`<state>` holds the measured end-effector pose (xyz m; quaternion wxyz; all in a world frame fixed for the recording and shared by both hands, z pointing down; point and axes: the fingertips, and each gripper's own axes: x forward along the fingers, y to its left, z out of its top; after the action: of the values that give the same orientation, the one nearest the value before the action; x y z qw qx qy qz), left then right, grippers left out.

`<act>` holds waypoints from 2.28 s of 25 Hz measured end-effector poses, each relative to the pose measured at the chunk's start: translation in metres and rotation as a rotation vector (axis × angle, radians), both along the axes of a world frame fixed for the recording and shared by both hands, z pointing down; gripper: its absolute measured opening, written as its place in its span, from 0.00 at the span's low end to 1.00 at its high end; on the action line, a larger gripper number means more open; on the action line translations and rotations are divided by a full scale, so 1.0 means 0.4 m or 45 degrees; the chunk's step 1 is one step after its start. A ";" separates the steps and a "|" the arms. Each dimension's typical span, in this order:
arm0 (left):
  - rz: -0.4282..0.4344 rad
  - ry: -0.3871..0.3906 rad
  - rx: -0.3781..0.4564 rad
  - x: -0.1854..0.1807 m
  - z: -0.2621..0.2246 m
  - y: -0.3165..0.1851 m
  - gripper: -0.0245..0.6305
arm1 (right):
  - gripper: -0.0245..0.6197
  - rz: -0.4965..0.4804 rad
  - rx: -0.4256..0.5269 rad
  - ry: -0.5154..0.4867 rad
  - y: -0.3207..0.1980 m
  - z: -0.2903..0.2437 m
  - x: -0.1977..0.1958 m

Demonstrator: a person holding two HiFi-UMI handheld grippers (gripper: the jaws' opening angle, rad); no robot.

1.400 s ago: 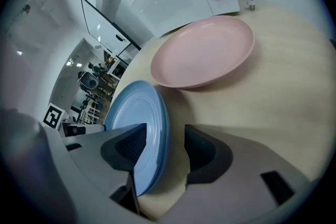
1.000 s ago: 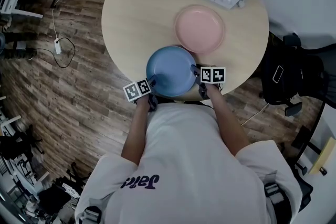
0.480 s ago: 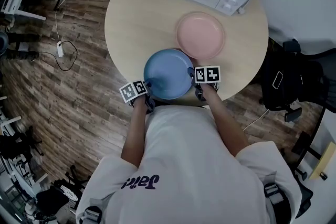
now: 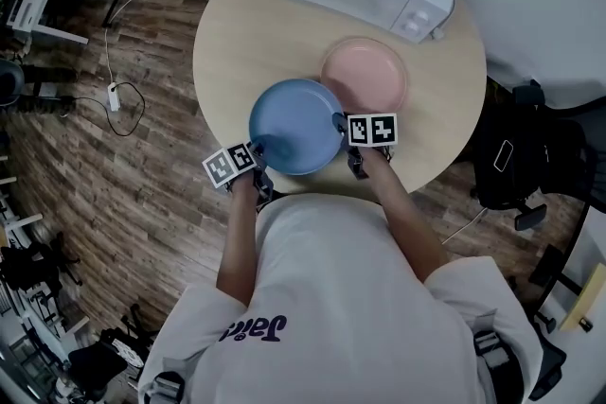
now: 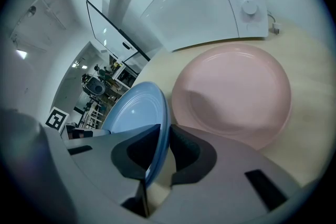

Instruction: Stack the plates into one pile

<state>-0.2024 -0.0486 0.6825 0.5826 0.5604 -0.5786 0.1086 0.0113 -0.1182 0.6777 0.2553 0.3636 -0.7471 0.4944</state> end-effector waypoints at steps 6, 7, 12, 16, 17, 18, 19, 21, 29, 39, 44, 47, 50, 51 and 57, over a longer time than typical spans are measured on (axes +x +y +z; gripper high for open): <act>0.141 -0.054 0.086 0.061 -0.055 -0.153 0.15 | 0.13 0.135 0.071 -0.009 -0.114 -0.045 0.070; 0.176 -0.058 0.097 0.081 -0.059 -0.178 0.15 | 0.13 0.165 0.081 -0.002 -0.131 -0.049 0.093; 0.344 -0.095 0.147 0.197 -0.063 -0.294 0.15 | 0.13 0.306 0.123 0.053 -0.198 -0.054 0.220; 0.445 -0.120 0.161 0.291 -0.042 -0.357 0.15 | 0.13 0.397 0.135 0.105 -0.224 -0.038 0.318; 0.470 -0.135 0.164 0.313 -0.036 -0.370 0.15 | 0.13 0.417 0.133 0.115 -0.227 -0.031 0.341; 0.496 -0.157 0.168 0.334 -0.029 -0.382 0.15 | 0.13 0.434 0.129 0.126 -0.229 -0.023 0.361; 0.522 -0.182 0.177 0.351 -0.023 -0.392 0.15 | 0.13 0.447 0.127 0.138 -0.231 -0.016 0.379; 0.567 -0.235 0.201 0.380 -0.009 -0.411 0.15 | 0.13 0.465 0.124 0.162 -0.233 -0.002 0.407; 0.608 -0.430 0.300 0.418 0.060 -0.458 0.15 | 0.13 0.453 0.116 0.276 -0.235 0.049 0.446; 0.805 -0.467 0.325 0.461 0.091 -0.450 0.20 | 0.25 0.383 0.156 0.349 -0.246 0.061 0.461; 0.800 -0.393 0.357 0.463 0.046 -0.450 0.36 | 0.41 0.314 0.215 0.407 -0.252 0.027 0.447; 0.763 -0.382 0.436 0.450 -0.022 -0.464 0.36 | 0.41 0.289 0.294 0.427 -0.265 -0.027 0.445; 0.707 -0.358 0.550 0.439 -0.120 -0.478 0.36 | 0.41 0.289 0.398 0.385 -0.287 -0.104 0.427; 0.691 -0.348 0.592 0.437 -0.154 -0.484 0.36 | 0.41 0.296 0.440 0.370 -0.297 -0.135 0.419; 0.651 -0.369 0.870 0.432 -0.383 -0.502 0.35 | 0.40 0.291 0.773 0.278 -0.337 -0.374 0.328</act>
<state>-0.0298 -0.2494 0.5291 0.2316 0.8245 -0.4999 0.1292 0.1425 -0.2529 0.5280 0.1568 0.5553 -0.7828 0.2329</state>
